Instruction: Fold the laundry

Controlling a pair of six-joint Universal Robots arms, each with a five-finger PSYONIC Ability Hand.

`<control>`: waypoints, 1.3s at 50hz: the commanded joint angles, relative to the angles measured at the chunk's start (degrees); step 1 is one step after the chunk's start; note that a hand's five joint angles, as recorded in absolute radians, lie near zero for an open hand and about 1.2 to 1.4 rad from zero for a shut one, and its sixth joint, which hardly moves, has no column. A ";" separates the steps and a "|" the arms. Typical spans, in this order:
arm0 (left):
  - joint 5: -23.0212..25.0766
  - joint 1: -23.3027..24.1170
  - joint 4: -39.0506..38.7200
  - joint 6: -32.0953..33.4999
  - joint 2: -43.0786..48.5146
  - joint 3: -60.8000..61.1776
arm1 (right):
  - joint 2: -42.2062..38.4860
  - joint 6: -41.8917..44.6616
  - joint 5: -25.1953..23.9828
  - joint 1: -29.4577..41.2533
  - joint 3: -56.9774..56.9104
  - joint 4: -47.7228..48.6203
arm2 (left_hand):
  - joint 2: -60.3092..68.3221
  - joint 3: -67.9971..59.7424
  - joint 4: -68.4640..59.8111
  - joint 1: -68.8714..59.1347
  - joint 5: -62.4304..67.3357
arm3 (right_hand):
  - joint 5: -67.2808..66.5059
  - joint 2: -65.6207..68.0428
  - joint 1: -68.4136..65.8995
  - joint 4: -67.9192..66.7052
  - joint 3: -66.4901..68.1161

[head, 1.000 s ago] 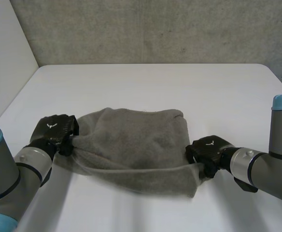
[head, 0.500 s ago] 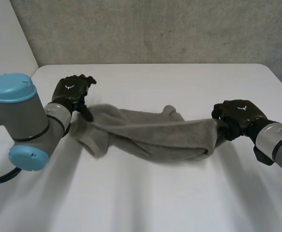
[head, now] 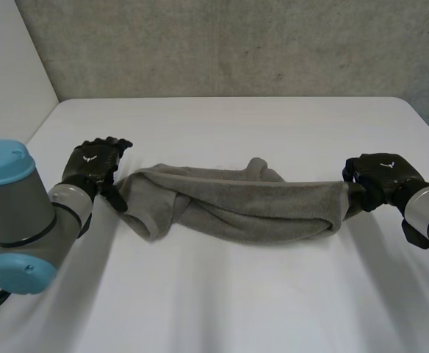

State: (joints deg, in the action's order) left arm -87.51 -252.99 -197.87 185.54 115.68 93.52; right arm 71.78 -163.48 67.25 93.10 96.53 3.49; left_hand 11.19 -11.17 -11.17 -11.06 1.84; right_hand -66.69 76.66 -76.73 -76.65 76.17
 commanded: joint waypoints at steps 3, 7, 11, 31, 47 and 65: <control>0.15 0.21 -4.98 0.08 6.65 -6.23 | 0.38 0.00 0.07 0.06 0.15 0.11 | 8.09 -8.10 -8.11 -8.21 7.44 | -3.31 3.34 -3.27 -3.35 3.83; 0.15 0.30 -4.80 0.08 8.86 -8.88 | 0.29 0.09 -0.01 0.06 0.15 0.20 | 10.29 -10.31 -10.32 -10.42 9.64 | -3.31 3.34 -3.27 -3.35 3.83; 1.37 0.30 -4.80 0.08 11.84 -12.12 | 0.12 0.09 -0.01 0.06 0.15 0.20 | 13.81 -13.83 -13.84 -13.94 13.16 | -3.31 3.34 -3.27 -3.35 3.83; 8.85 0.57 -2.61 -0.10 20.20 -19.77 | -1.55 0.97 -0.01 0.06 -0.02 0.82 | 36.78 -36.80 -36.81 -36.91 36.13 | -3.31 3.34 -3.27 -3.35 3.83; 8.06 -0.13 -1.21 -0.01 12.41 -18.11 | 5.72 2.19 -0.01 0.24 0.59 3.44 | 68.81 -68.83 -68.83 -68.94 68.16 | -3.31 3.34 -3.27 -3.35 3.83; 7.79 -1.72 8.64 0.08 -29.46 -13.71 | 26.57 3.08 -0.01 0.32 -27.01 -13.95 | 68.81 -68.83 -68.83 -68.94 68.16 | -3.31 3.34 -3.27 -3.35 3.83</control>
State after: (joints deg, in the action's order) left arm -80.12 -254.91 -193.32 185.59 93.99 80.87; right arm 98.85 -159.94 67.07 93.83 81.50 -0.62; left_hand 69.71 -69.68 -69.78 -67.85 58.56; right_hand -66.69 76.71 -76.92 -76.66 76.73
